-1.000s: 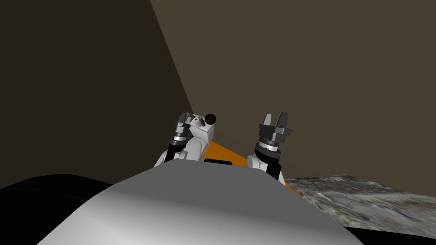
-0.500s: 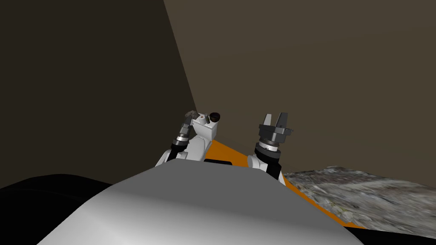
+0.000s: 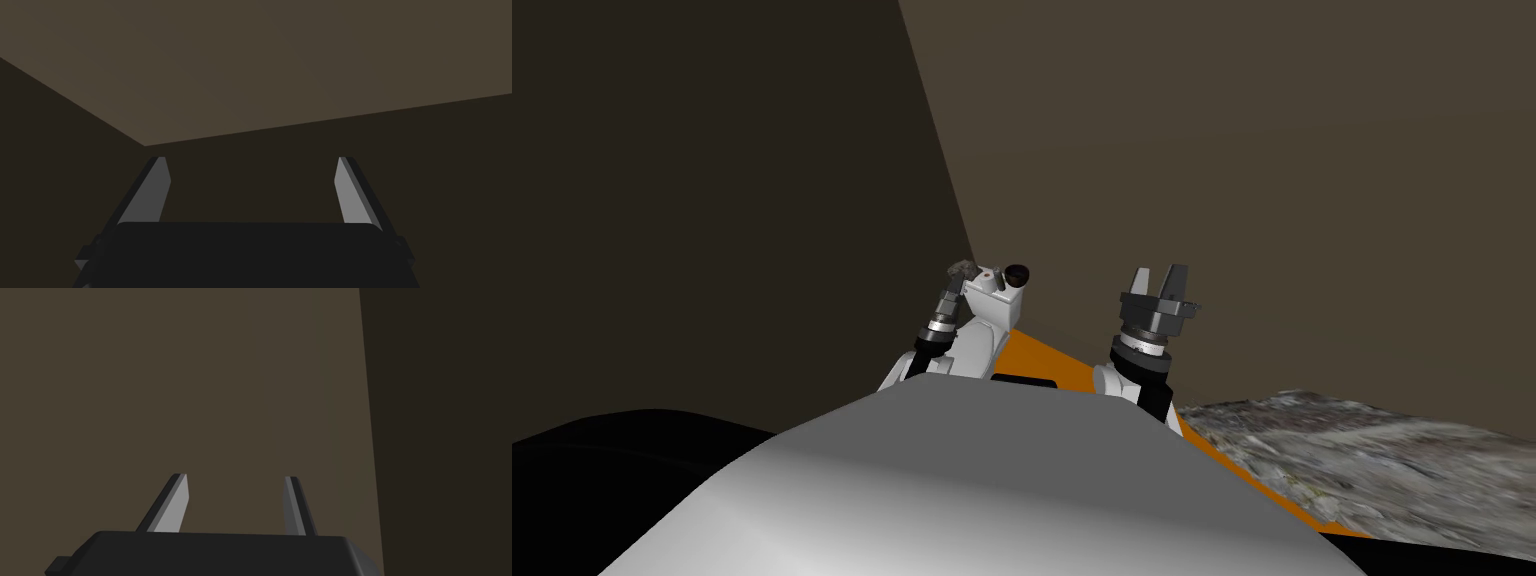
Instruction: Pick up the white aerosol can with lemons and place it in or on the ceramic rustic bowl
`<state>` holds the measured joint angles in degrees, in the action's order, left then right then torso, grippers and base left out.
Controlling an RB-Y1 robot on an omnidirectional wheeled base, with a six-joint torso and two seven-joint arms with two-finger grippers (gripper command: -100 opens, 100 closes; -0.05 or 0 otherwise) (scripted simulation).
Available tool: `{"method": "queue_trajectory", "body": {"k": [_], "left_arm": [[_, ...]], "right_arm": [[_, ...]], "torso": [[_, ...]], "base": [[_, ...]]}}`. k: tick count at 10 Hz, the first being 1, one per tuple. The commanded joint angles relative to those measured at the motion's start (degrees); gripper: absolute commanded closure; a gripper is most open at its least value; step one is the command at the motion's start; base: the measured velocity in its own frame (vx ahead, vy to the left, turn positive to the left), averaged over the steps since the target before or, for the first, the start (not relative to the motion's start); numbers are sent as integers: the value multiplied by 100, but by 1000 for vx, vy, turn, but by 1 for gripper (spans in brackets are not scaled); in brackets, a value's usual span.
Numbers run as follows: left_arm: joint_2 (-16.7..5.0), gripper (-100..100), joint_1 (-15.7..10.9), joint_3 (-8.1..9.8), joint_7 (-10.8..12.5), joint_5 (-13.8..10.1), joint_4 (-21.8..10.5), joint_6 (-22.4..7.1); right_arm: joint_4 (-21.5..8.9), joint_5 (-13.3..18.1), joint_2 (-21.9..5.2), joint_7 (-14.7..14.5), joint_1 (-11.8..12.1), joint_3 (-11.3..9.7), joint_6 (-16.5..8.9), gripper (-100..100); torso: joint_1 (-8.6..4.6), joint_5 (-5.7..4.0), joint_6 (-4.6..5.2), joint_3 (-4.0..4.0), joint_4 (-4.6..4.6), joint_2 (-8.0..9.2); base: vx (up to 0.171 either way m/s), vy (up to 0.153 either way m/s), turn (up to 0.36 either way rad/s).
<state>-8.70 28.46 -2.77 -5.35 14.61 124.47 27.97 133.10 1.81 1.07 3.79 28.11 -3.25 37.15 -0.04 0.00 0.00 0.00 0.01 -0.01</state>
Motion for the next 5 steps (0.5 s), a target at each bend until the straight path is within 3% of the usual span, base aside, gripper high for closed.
{"method": "queue_trajectory", "body": {"k": [1, 5], "left_arm": [[0, -100, 0, 0, 0, 0, 0, 0], [50, -100, -17, -6, -65, 64, -102, -81]], "right_arm": [[0, 0, 0, 0, 0, 0, 0, 0], [0, 0, 0, 0, 0, 0, 0, 0]], "torso": [[0, 0, 0, 0, 0, 0], [2, 0, 0, -1, 0, -1]], "base": [[-6, -5, -14], [1, 3, 5]]}}
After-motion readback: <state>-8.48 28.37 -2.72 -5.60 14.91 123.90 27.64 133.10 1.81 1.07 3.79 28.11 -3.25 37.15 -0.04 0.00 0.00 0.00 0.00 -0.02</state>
